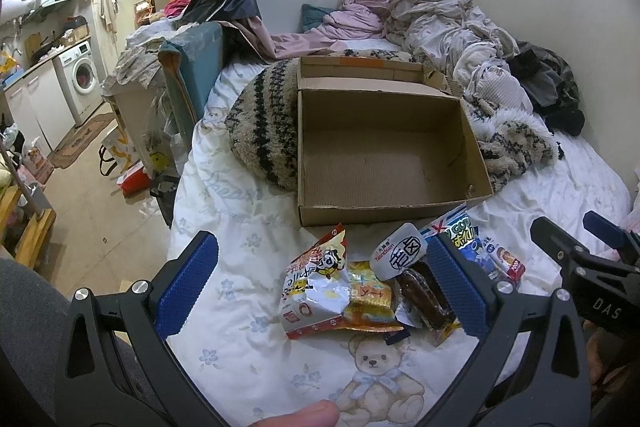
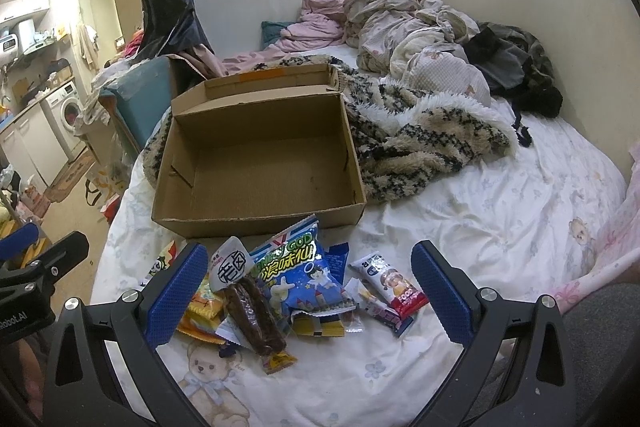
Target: Organize snacks
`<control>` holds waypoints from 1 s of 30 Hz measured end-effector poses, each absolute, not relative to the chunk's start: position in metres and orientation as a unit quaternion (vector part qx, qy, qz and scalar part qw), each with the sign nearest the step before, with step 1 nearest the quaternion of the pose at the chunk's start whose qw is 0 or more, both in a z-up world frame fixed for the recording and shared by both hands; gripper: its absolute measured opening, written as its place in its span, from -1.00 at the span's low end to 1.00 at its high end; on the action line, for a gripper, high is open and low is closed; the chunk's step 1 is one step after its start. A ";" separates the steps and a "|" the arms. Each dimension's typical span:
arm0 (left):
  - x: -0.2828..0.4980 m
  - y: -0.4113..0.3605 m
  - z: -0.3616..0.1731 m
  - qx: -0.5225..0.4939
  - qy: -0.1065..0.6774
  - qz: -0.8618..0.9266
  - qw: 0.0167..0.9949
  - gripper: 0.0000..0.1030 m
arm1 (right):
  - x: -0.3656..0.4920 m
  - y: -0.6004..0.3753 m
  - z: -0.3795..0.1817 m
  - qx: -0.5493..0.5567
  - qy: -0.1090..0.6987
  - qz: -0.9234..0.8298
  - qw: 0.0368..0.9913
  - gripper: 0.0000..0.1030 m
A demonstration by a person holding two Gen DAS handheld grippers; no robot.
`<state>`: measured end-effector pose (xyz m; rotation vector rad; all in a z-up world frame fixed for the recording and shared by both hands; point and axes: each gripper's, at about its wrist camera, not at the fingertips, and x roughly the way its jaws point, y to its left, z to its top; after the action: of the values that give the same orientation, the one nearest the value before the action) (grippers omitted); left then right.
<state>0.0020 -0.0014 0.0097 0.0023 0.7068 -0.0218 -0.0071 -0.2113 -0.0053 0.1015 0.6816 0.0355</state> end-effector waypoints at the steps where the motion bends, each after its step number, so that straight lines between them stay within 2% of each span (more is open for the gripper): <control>1: 0.002 -0.001 0.010 0.001 0.346 -0.011 0.938 1.00 | -0.007 -0.212 -0.005 0.050 0.334 0.017 0.941 1.00; 18: 0.008 0.000 0.017 -0.004 0.357 -0.027 0.934 1.00 | -0.001 -0.220 0.010 0.071 0.341 0.022 0.937 1.00; 30: 0.067 0.010 0.020 0.017 0.432 -0.005 0.901 1.00 | 0.048 -0.268 0.022 0.122 0.415 0.004 0.901 1.00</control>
<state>0.0674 0.0095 0.0203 0.0349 0.8946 -0.0107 0.0475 -0.2675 0.0223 0.2531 0.8594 0.0089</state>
